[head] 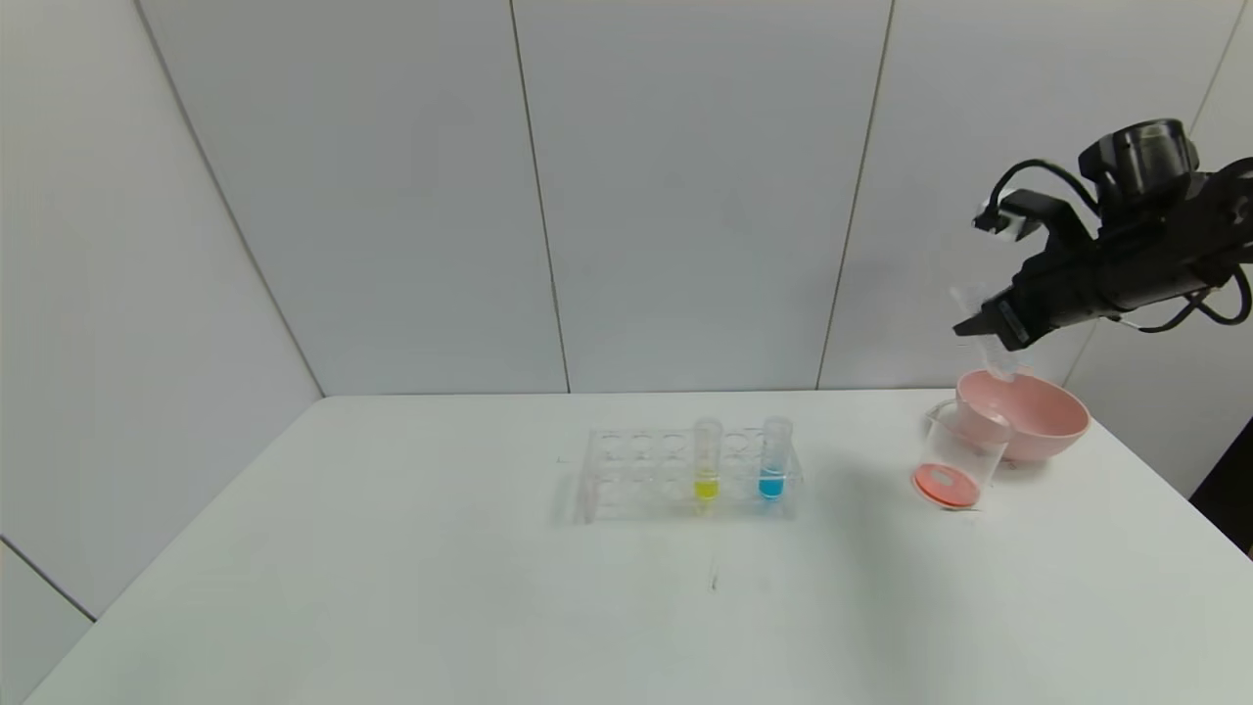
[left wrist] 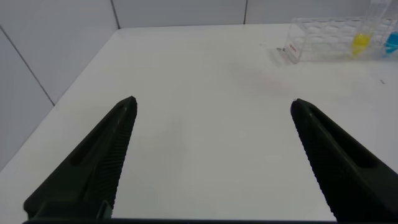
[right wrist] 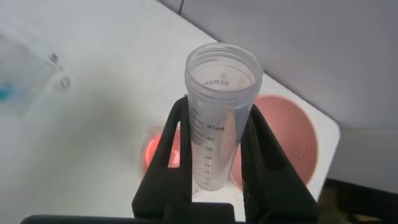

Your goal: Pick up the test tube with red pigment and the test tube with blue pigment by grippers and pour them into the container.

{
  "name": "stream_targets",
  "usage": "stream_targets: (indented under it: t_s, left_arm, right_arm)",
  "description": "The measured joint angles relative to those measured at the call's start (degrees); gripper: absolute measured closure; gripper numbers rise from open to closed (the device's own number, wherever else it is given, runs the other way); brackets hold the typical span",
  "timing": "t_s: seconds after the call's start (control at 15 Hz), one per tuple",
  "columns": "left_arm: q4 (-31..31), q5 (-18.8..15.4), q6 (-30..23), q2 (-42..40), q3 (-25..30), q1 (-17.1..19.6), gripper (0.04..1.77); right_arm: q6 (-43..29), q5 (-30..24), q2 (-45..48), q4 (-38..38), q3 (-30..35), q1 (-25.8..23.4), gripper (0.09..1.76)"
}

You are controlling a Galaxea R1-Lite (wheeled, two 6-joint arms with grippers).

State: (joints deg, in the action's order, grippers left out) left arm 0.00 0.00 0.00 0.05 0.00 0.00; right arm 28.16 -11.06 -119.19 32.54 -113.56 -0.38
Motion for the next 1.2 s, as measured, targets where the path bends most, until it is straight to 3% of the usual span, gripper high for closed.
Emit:
stream_targets:
  t_s: [0.2,0.33,0.8,0.93,1.2]
  left_arm:
    - [0.0,0.0,0.0,0.0,0.0,0.0,0.05]
    - [0.0,0.0,0.0,0.0,0.0,0.0,0.05]
    - [0.0,0.0,0.0,0.0,0.0,0.0,0.05]
    - [0.0,0.0,0.0,0.0,0.0,0.0,0.05]
    - [0.0,0.0,0.0,0.0,0.0,0.0,0.05]
  right_arm:
    - [-17.8,-3.3,3.8,-6.2,2.0,0.0,1.34]
    - [-22.3,-4.0,6.8,-11.3,7.2,-0.7,1.34]
    - [-27.5,-6.7,20.8,-42.0,41.9,-6.4,1.34]
    - [-28.6,-7.1,23.3,-45.1,46.5,-10.3,1.34]
    - [-28.4,-8.3,20.8,-49.5,47.9,-15.5,1.34]
